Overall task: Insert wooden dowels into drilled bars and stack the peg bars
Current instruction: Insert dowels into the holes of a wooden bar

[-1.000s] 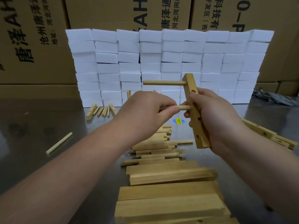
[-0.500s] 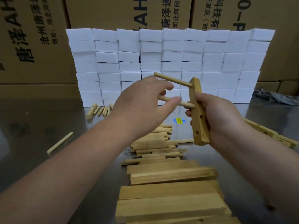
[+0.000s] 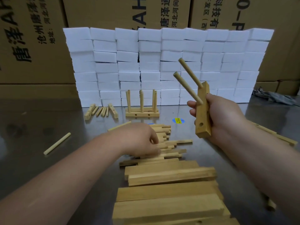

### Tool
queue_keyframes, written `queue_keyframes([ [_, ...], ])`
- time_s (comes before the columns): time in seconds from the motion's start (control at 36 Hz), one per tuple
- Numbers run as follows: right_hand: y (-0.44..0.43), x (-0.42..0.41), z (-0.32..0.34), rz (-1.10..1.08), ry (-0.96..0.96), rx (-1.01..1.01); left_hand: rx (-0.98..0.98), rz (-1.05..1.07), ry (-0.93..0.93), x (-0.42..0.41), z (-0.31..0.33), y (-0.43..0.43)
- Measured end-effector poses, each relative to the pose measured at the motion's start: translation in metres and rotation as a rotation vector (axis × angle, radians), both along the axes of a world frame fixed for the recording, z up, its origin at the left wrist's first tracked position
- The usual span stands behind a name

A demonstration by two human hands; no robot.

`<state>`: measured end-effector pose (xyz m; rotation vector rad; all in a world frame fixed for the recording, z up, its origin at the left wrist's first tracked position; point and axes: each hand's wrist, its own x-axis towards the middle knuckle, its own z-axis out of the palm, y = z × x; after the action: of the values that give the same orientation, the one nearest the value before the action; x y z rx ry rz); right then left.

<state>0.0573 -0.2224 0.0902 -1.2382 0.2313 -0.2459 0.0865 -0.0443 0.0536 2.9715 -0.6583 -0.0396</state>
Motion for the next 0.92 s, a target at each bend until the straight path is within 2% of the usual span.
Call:
queue_keyframes([
  [0.19, 0.000, 0.003, -0.003, 0.007, 0.011, 0.001, 0.002, -0.043, -0.116, 0.005, -0.011, -0.003],
  [0.31, 0.000, 0.004, -0.004, -0.009, 0.032, -0.018, -0.096, -0.039, -0.145, 0.005, -0.010, -0.003],
  [0.42, 0.000, 0.006, -0.005, -0.013, 0.036, -0.004, -0.050, -0.049, -0.067, 0.003, -0.008, -0.003],
  [0.5, 0.001, 0.006, -0.005, 0.001, 0.029, 0.042, -0.024, -0.036, -0.079, 0.001, -0.008, -0.003],
  [0.72, 0.002, 0.005, -0.006, 0.011, 0.026, 0.038, 0.021, -0.073, -0.279, 0.000, -0.011, -0.005],
  [0.81, 0.003, 0.004, -0.005, -0.007, 0.017, 0.034, -0.109, -0.076, -0.321, -0.001, -0.004, -0.006],
  [0.92, 0.001, 0.004, -0.003, -0.052, 0.000, -0.002, -0.441, -0.153, -0.321, -0.013, 0.015, -0.009],
])
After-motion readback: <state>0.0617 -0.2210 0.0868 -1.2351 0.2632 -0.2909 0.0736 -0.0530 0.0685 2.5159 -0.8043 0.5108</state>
